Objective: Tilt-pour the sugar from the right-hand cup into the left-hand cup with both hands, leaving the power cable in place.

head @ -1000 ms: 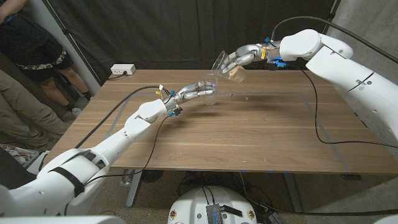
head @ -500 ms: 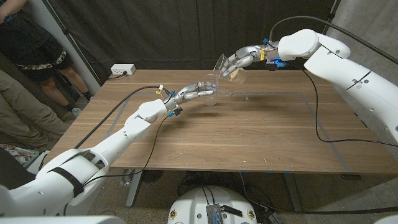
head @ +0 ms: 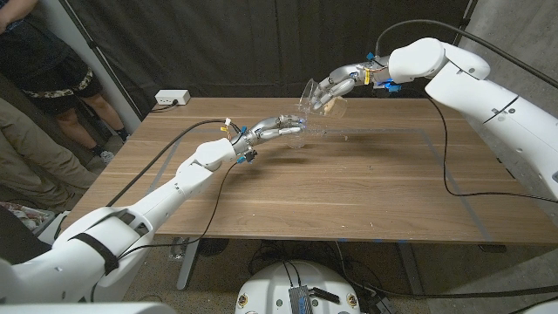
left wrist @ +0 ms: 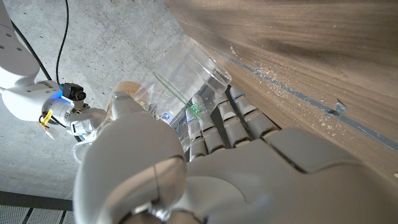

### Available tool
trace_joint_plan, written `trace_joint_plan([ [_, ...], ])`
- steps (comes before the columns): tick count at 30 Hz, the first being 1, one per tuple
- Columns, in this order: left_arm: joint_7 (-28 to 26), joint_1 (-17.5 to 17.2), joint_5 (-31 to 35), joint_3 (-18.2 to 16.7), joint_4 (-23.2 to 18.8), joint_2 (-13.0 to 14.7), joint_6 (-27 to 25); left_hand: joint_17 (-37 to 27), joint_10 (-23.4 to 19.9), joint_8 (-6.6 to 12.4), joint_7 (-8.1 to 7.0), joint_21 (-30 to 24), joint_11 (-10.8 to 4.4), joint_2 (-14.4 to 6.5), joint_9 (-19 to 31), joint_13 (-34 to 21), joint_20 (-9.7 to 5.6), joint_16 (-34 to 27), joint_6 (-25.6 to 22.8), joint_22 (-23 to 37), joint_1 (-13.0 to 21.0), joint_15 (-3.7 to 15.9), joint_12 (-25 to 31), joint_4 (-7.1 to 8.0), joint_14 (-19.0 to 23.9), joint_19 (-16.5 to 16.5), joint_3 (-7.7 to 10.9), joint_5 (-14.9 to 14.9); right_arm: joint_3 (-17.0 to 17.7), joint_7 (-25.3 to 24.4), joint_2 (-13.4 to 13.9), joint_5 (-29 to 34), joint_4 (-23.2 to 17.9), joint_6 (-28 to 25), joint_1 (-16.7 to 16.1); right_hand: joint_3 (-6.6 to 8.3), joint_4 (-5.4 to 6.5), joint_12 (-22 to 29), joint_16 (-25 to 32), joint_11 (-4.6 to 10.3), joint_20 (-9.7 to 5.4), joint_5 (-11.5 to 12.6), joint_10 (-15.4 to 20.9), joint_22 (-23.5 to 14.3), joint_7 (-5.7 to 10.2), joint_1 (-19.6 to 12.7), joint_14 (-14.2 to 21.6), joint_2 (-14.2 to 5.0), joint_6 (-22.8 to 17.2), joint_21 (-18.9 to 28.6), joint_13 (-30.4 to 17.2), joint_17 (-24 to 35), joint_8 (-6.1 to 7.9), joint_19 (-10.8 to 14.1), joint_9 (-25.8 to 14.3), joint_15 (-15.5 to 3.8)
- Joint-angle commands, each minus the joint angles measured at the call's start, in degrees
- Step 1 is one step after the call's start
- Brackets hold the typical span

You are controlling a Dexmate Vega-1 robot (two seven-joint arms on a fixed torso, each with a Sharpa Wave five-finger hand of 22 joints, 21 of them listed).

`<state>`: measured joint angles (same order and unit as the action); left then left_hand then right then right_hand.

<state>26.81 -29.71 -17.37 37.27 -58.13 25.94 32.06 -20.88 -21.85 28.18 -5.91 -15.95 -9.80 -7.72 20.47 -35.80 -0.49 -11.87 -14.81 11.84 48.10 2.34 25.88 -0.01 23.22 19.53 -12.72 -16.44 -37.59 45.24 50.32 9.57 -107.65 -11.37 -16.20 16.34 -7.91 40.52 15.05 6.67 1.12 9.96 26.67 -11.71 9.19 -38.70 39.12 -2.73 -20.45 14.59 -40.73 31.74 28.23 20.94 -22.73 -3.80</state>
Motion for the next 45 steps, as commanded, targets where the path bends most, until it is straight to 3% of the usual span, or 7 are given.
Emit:
trace_joint_plan([
  [1,1.0,0.9,0.1,0.2,1.3,-0.7,0.1,-0.2,-0.5,0.32,-0.07,-0.2,0.1,0.1,0.0,0.0,-0.44,0.0,-0.5,0.3,0.3,7.55,0.5,-0.05,0.5,0.0,-0.37,0.3,-0.6,2.5,-1.0,2.4,1.4,1.8,1.5,0.34,-0.03,0.6,-0.1,1.23,0.16,0.3,1.2,-0.1,-0.06,-0.1,0.6,-0.48,-0.7,-0.3,-0.2,0.3,0.53,0.3,-0.2,-9.58],
  [22,2.2,1.1,0.4,0.5,1.0,-0.6,-0.5,-0.3,-0.5,0.36,-0.17,-0.2,0.19,0.0,0.0,0.0,-0.47,0.1,-0.4,0.3,0.5,7.67,0.6,0.05,0.4,-0.1,-0.53,0.4,-1.5,5.2,-2.5,4.2,5.8,6.4,4.1,0.46,-0.08,0.6,-0.1,1.32,-0.18,0.4,1.6,-0.1,-0.01,-0.2,0.9,-0.62,-1.4,-0.5,-0.3,0.6,0.66,0.3,-0.3,-9.58],
  [45,2.6,1.6,0.6,0.3,3.0,-0.8,1.6,-0.3,-0.6,0.47,-0.14,-0.3,0.1,-0.1,0.0,0.1,-0.5,0.1,-0.5,0.3,0.6,7.74,0.8,0.19,0.6,-0.1,-0.69,0.5,-2.7,8.2,-4.0,8.0,6.3,8.3,6.7,0.57,-0.19,0.6,-0.1,1.68,-0.31,0.4,2.0,-0.1,0.16,-0.4,1.2,-0.7,-2.0,-0.6,-0.3,0.8,0.76,0.3,-0.4,-9.57],
])
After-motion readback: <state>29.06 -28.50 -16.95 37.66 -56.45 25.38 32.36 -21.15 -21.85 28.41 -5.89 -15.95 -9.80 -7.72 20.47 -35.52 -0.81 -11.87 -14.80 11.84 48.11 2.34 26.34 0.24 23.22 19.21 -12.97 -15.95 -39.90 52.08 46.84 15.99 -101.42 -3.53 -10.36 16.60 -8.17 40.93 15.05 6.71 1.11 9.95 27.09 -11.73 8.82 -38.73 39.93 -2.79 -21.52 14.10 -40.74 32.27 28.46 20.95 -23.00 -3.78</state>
